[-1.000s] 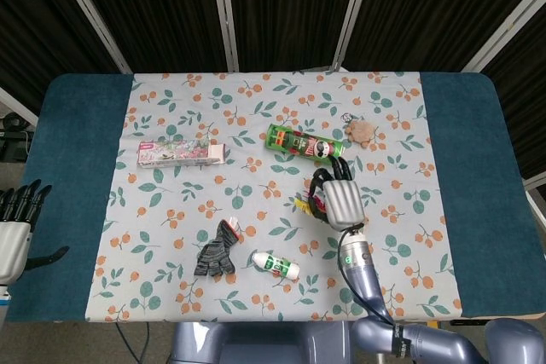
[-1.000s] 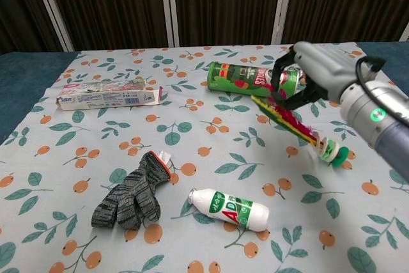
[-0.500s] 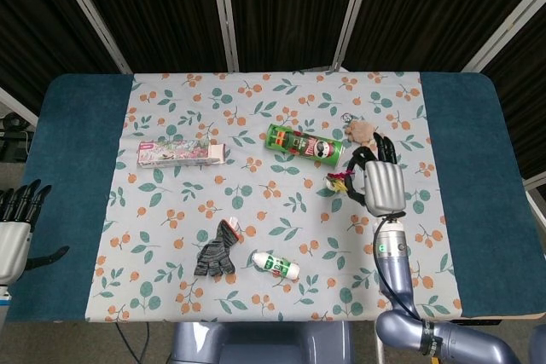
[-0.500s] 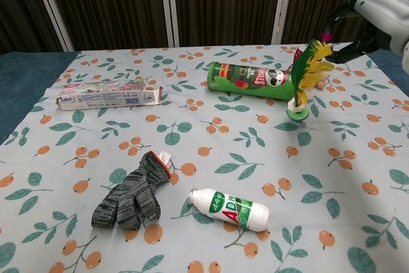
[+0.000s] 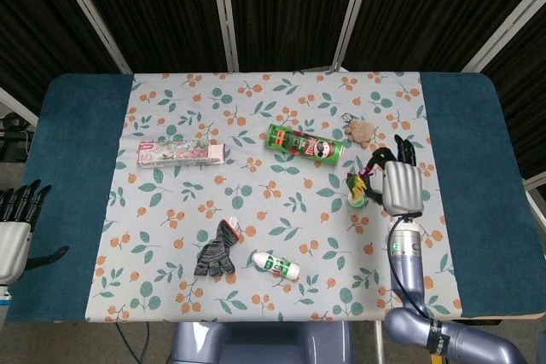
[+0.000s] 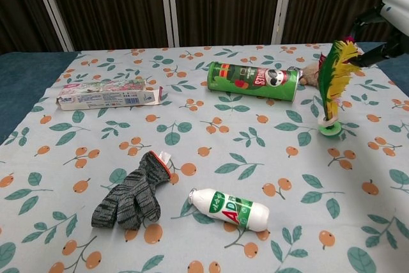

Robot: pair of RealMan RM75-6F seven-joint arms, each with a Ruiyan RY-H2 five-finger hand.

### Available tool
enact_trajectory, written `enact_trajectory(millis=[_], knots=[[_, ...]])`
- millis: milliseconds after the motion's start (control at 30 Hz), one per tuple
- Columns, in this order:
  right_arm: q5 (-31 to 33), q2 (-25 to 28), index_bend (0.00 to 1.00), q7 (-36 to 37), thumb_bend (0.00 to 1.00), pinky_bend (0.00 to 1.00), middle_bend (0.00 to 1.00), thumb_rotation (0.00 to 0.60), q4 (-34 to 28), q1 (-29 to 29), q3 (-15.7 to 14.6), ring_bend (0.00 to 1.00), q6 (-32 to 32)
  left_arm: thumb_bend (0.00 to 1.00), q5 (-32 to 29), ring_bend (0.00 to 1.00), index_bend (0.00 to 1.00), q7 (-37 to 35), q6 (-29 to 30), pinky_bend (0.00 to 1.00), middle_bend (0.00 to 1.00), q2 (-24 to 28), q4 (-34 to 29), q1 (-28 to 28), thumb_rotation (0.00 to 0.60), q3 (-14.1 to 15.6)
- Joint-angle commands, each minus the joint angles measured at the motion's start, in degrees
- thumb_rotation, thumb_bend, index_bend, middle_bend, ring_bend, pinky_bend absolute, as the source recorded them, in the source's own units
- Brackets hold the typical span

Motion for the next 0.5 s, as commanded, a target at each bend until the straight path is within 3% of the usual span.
enact_trajectory(millis=[33, 500], knots=[[0.4, 0.2, 0.64, 0.2, 0.43, 0.0, 0.32, 0.6, 0.2, -0.2, 0.0, 0.0, 0.3, 0.05, 0.0, 0.0, 0.01, 0.0, 0.0, 0.0, 0.0, 0.0, 0.0, 0.0, 0.525, 0.0], [1.8, 1.6, 0.63, 0.8, 0.43, 0.0, 0.32, 0.6, 0.7, -1.1, -0.3, 0.0, 1.0, 0.06, 0.0, 0.0, 0.01, -0.1, 0.0, 0.0, 0.0, 0.0, 0.0, 0.0, 0.529, 0.0]])
